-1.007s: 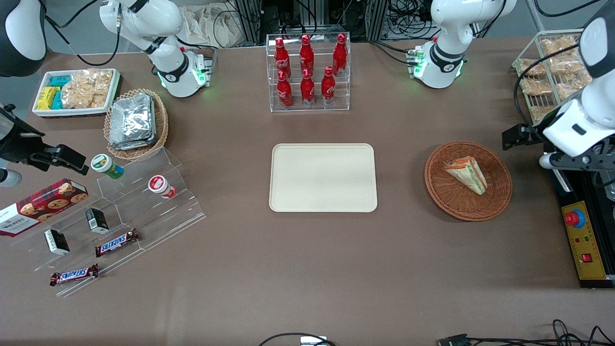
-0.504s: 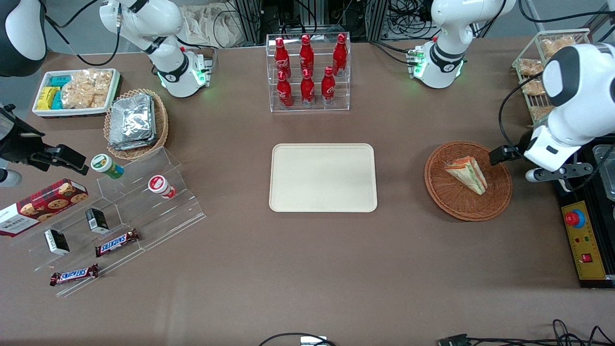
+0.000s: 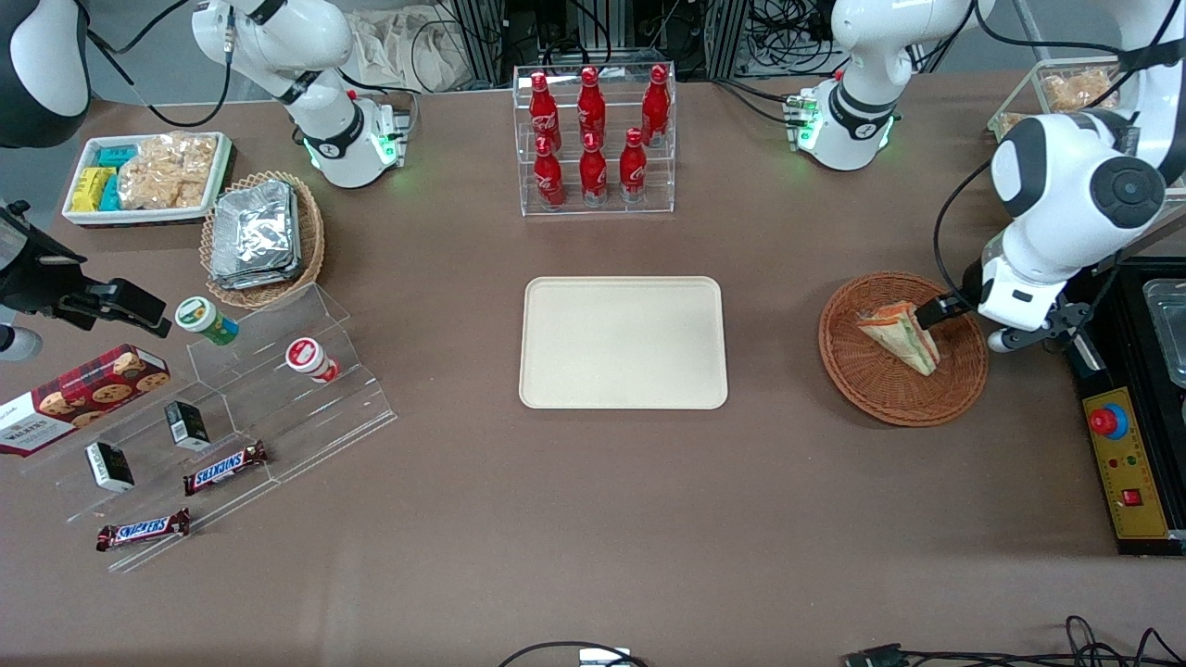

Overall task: Place sandwich from basket to tray
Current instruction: 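Lower the open left gripper around the sandwich wedge, then close the left gripper on the sandwich and lift it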

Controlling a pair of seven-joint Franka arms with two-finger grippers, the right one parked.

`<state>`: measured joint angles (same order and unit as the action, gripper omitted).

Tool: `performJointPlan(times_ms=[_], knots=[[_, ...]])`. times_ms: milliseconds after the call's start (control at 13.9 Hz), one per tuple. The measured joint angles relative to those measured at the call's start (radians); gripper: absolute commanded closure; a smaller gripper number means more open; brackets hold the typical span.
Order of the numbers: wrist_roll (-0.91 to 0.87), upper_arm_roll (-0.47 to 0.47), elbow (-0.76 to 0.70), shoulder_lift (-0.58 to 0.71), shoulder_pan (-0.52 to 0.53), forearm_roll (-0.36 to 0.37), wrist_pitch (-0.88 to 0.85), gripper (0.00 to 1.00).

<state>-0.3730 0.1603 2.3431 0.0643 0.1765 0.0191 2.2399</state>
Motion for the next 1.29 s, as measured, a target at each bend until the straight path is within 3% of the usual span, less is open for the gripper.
performJointPlan(times_ms=[432, 1151, 1223, 1295], knots=[[-0.055, 0.000, 0.166, -0.001, 0.000, 0.000, 0.197, 0.00], [-0.094, 0.000, 0.265, -0.055, 0.000, 0.000, 0.410, 0.00], [-0.095, 0.000, 0.270, -0.069, 0.000, 0.000, 0.431, 0.01], [-0.096, -0.001, 0.272, -0.083, 0.001, 0.000, 0.445, 0.10]])
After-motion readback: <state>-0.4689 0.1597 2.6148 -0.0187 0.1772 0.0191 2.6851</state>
